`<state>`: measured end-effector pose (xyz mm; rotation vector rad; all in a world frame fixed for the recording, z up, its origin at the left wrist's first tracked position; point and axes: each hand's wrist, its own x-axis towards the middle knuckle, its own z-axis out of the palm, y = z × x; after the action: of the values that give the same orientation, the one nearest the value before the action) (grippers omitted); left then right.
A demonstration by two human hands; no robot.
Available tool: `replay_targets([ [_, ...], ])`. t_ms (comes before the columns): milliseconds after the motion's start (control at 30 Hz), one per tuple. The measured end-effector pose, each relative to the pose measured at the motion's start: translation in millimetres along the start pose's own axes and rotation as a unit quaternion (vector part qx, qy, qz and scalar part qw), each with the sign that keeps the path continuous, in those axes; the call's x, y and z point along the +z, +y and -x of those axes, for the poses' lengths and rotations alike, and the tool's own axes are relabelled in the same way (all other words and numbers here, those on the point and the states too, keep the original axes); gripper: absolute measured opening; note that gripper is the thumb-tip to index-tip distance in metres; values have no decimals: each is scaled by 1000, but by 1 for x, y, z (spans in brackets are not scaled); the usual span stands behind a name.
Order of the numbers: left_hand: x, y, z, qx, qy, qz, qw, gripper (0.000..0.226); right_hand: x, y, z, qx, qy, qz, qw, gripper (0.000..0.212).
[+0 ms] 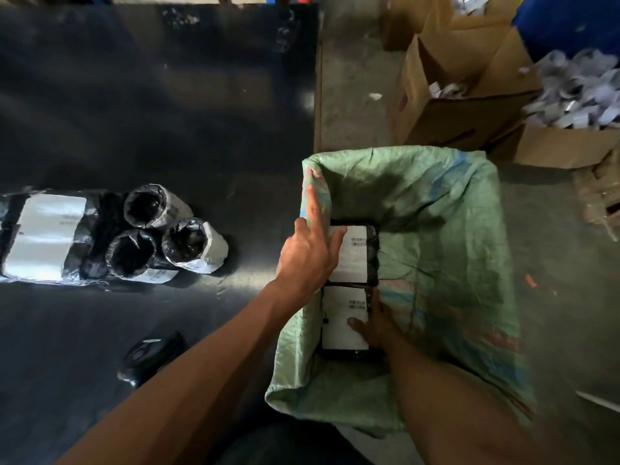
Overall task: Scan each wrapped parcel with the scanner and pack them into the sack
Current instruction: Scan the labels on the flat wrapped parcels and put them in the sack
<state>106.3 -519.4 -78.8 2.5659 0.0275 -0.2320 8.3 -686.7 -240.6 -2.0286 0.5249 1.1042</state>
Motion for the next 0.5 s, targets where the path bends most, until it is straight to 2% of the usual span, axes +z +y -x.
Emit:
replay_targets([
  [100,-3,1,4,-5,25,-52,998,87,5,-17,14,27,-62,109,992,148],
  [167,-2,1,6,0,32,-57,998,87,13,-18,17,30,-76,145,986,154],
  [300,2,-5,5,26,60,-76,995,81,28,-10,9,24,-41,161,986,152],
  [500,13,-3,5,28,59,-101,993,88,51,-4,-5,25,29,175,984,153],
])
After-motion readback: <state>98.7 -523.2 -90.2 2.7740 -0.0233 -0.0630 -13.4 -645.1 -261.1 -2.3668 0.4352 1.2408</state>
